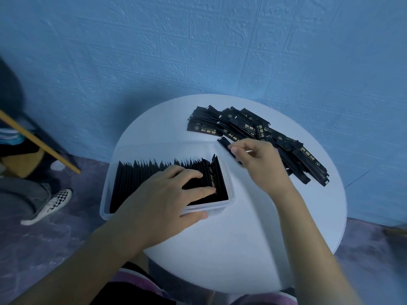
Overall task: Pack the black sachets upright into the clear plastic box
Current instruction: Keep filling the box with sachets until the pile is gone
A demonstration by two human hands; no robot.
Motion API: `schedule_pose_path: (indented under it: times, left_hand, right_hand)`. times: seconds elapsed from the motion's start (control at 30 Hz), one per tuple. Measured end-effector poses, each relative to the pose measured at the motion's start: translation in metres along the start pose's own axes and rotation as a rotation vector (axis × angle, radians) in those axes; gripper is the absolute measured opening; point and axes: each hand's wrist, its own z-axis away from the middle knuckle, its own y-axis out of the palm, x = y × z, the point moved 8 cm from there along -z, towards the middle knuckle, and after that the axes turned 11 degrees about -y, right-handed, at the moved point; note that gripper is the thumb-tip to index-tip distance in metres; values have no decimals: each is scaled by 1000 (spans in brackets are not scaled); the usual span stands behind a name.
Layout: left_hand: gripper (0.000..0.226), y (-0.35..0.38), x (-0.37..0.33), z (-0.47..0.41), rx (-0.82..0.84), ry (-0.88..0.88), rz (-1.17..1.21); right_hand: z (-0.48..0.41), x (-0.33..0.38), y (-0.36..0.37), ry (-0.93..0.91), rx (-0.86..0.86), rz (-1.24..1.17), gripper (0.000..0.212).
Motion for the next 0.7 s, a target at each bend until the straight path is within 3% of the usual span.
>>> schedule_pose_path:
  times: [0.07,0.17,0.37,0.5,0.7]
  left_hand:
    - [48,0,-1,-1,-1,5,2]
    - [48,1,0,-1,-11,11,-2]
    - [46,1,0,-4,-20,12,15]
    - [46,2,-1,-5,-25,13,19]
    - [46,2,0,-5,-30,9,17]
  right_hand:
    - [-15,-20,6,30,0,237,14]
    - [-31,-41,23,43,63,529,34]
    - [-45,-54,27,129,187,429,22]
    - [-56,-49,16,76,90,408,3]
    - [-69,-54,23,22,16,479,15]
